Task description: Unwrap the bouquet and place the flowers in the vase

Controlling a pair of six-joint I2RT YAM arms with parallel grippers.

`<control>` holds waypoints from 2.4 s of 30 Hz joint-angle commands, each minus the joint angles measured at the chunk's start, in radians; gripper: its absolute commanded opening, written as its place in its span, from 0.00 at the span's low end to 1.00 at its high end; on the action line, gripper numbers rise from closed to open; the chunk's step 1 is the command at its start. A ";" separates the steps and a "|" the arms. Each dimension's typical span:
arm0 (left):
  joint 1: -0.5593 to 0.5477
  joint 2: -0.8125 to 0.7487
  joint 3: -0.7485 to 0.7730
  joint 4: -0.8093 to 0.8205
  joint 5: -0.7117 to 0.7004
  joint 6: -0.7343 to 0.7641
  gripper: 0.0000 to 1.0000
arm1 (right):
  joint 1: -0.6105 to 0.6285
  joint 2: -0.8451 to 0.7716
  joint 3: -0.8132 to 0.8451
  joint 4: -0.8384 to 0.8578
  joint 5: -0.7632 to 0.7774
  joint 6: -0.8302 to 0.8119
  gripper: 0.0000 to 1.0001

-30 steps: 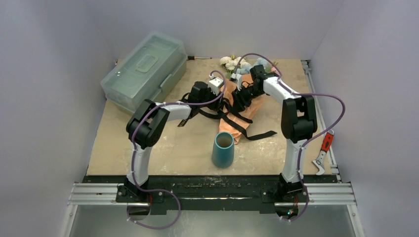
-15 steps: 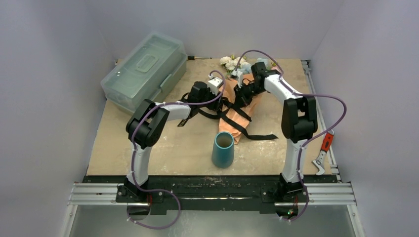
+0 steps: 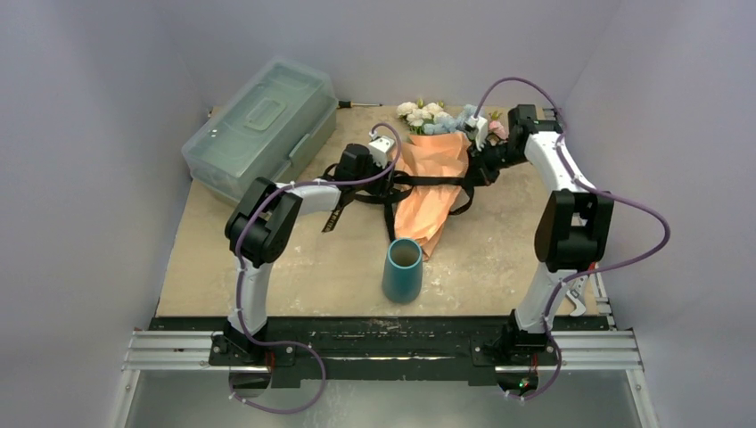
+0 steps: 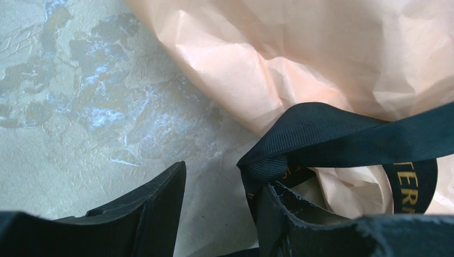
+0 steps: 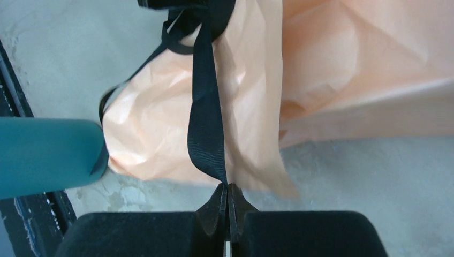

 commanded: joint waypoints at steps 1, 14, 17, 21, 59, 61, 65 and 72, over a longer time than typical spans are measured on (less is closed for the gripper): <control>0.008 0.002 0.042 -0.016 -0.029 0.013 0.47 | -0.062 -0.058 -0.068 -0.090 0.044 -0.120 0.00; 0.001 0.003 0.041 0.024 0.034 -0.009 0.47 | -0.096 -0.136 -0.055 -0.053 0.041 -0.095 0.55; -0.002 0.001 0.043 0.030 0.040 -0.014 0.47 | -0.090 -0.169 -0.014 -0.029 -0.014 -0.052 0.59; -0.006 0.002 0.046 0.032 0.043 -0.020 0.47 | -0.056 -0.238 0.025 0.115 -0.051 0.065 0.62; -0.003 0.001 0.059 0.048 0.080 -0.107 0.46 | 0.312 0.011 -0.236 0.565 0.054 0.429 0.58; -0.004 0.002 0.060 0.047 0.078 -0.105 0.46 | 0.317 0.022 -0.244 0.570 0.060 0.433 0.55; -0.002 0.006 0.061 0.041 0.072 -0.103 0.46 | 0.317 0.048 -0.245 0.544 0.001 0.439 0.38; 0.011 -0.005 0.060 -0.003 0.012 -0.065 0.46 | 0.291 0.006 -0.227 0.430 -0.030 0.362 0.00</control>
